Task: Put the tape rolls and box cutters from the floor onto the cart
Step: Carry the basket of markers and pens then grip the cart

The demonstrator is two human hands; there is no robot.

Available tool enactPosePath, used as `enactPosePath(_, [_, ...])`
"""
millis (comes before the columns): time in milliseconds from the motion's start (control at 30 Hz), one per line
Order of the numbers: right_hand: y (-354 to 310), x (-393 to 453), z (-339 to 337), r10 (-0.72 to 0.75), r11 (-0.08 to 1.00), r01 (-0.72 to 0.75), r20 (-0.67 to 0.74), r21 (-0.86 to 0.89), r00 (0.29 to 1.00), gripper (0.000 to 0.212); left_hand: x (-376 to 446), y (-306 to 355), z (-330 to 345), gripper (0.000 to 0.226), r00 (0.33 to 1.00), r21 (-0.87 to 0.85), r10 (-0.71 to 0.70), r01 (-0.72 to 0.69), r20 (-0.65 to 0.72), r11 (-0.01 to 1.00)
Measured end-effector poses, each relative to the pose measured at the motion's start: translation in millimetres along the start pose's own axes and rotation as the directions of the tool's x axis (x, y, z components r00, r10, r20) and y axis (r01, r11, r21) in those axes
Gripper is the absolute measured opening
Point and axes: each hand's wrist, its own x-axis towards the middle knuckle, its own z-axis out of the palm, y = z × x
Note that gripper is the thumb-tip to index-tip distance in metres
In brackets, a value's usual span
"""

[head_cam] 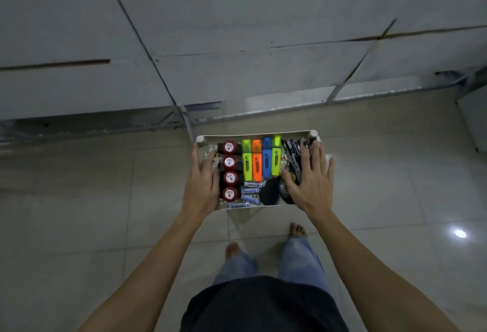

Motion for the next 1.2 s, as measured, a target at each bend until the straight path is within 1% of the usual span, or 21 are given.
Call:
enactPosePath(200, [-13.6,-1.6,6.5,0.044,0.998,-0.044,0.001,0.049,0.999,0.088,15.1,-10.3,6.8,0.051,0.999,0.087,0.008,-0.011,0.039,0.996])
enactPosePath(367, [-15.3,1.8,6.5,0.011,0.998,-0.013,0.036,0.055,0.999,0.087,14.1,-12.3,7.5,0.049,1.000,0.111,0.008,-0.010,0.020,0.994])
enactPosePath(567, [-14.0,5.5,2.8,0.005,1.000,-0.006,0.081,0.013,0.997,0.085,12.4,-8.2,8.7,0.049,1.000,0.122,0.000,0.002,-0.011,0.993])
enactPosePath(800, [-13.9,11.1,-0.6,-0.011,0.999,0.007,0.109,0.040,0.994,0.089,12.6,-9.5,8.1,0.053,1.000,0.209,0.024,-0.025,0.011,0.978])
enactPosePath(967, [-16.6,22.0,-4.4,-0.024,0.998,0.018,0.121,0.056,0.992,0.089,22.2,-3.6,4.4,0.056,0.999,0.263,-0.026,0.019,0.023,0.965])
enactPosePath(1200, [-21.7,46.6,-10.4,-0.031,0.998,0.024,0.136,0.057,0.990,0.088,49.9,8.4,-2.8,0.055,0.992,0.298,-0.109,0.083,0.070,0.951])
